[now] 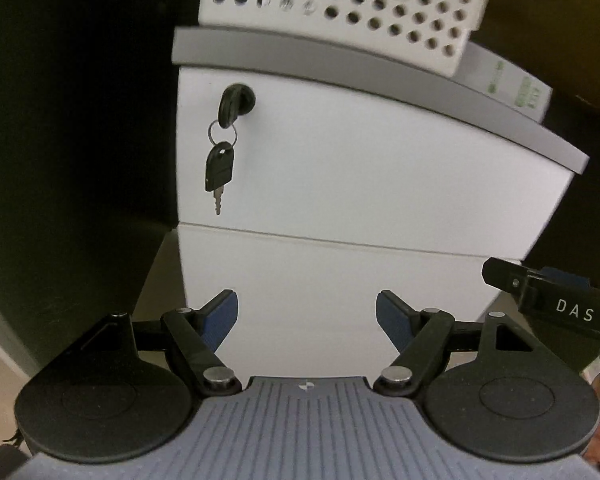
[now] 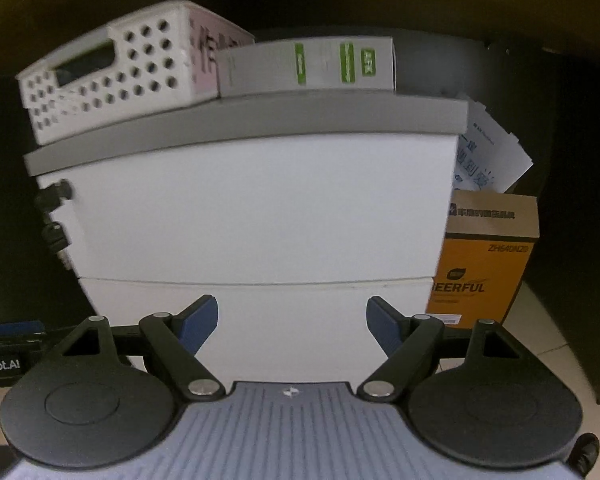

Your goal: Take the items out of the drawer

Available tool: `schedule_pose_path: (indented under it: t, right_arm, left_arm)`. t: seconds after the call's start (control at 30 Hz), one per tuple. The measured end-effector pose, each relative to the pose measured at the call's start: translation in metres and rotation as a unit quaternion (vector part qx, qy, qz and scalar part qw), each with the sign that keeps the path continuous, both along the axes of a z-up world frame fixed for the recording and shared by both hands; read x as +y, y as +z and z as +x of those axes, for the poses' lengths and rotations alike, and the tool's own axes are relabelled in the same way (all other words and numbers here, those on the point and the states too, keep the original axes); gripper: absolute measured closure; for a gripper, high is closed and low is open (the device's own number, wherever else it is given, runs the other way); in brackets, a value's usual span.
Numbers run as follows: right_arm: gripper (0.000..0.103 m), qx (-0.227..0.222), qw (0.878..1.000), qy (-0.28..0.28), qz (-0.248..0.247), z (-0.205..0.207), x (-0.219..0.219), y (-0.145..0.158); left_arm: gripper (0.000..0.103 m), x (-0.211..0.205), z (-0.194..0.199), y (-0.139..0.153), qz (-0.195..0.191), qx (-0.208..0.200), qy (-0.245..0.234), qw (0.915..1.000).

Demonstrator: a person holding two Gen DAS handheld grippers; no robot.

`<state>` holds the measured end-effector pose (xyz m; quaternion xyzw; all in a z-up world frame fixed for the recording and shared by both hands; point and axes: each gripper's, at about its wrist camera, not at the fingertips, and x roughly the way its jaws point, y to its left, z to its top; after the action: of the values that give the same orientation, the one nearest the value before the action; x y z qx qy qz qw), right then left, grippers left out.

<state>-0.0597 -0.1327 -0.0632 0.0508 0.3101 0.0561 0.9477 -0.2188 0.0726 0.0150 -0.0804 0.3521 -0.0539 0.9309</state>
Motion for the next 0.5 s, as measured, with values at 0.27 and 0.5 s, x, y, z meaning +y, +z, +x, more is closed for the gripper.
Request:
schedule_pose_path:
  t: [0.27, 0.5]
  right_arm:
    - [0.016, 0.003, 1.0, 0.01, -0.005, 0.06, -0.041, 0.065]
    - [0.014, 0.01, 1.0, 0.01, -0.01, 0.026, -0.049, 0.092]
  left_arm:
    - [0.023, -0.003, 0.072, -0.003, 0.008, 0.007, 0.003, 0.9999]
    - [0.018, 0.027, 0.135, 0.022, 0.006, 0.011, 0.004, 0.9999]
